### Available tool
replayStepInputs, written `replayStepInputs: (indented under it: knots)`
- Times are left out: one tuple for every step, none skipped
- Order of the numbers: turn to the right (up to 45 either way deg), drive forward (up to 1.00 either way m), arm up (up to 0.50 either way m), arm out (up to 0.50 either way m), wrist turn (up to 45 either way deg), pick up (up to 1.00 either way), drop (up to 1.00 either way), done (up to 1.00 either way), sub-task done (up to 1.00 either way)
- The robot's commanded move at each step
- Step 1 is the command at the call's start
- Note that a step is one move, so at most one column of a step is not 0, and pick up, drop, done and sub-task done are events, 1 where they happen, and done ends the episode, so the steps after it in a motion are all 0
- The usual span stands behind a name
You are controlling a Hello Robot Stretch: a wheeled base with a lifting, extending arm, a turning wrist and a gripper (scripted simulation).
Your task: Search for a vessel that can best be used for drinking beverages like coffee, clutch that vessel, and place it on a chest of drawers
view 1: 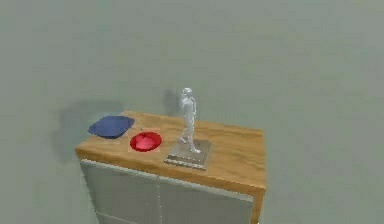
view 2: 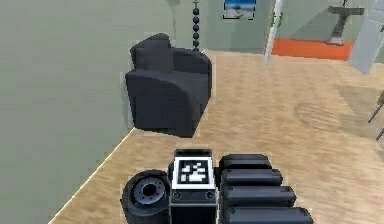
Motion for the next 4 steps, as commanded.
replayStepInputs:
  knots:
    - [12.0, 0.00, 0.00, 0.00, 0.0, 0.00, 0.00, 0.00, 0.00]
    - [-3.0, 0.00, 0.00, 0.00, 0.0, 0.00, 0.00, 0.00, 0.00]
    - [-12.0, 0.00, 0.00, 0.00, 0.0, 0.00, 0.00, 0.00, 0.00]
    - [0.0, 0.45, 0.00, 0.00, 0.0, 0.00, 0.00, 0.00, 0.00]
